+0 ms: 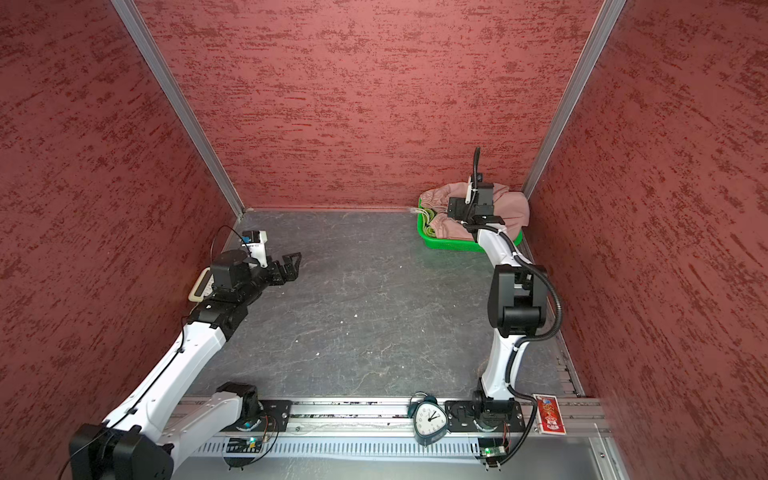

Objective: Fold and stack the shorts
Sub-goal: 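Reach the right gripper into the green basket and grasp the pink shorts waistband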

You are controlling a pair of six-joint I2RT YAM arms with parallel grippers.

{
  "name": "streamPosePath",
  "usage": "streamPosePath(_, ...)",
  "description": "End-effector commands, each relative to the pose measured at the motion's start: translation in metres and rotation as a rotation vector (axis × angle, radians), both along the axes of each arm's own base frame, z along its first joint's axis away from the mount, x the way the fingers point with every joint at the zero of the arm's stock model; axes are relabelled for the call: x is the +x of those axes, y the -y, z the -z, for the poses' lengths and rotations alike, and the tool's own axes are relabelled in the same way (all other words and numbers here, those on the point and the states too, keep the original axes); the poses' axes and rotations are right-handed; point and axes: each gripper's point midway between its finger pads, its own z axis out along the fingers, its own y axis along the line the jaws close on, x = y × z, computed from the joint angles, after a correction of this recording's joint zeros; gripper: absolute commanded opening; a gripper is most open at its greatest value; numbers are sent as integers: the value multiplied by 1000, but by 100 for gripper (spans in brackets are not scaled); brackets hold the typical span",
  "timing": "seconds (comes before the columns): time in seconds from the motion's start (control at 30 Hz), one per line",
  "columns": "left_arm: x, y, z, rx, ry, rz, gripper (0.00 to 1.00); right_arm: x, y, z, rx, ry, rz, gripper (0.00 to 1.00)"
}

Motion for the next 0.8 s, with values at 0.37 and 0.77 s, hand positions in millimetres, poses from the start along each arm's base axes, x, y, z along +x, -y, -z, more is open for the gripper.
streamPosePath(0.37, -15, 7, 4, -20, -50, 28, 99, 42, -8, 27, -49, -2, 18, 86)
streamPosePath(0.77, -21, 5, -2, -7, -37, 27, 99, 58, -14, 0, -49, -17, -56, 0)
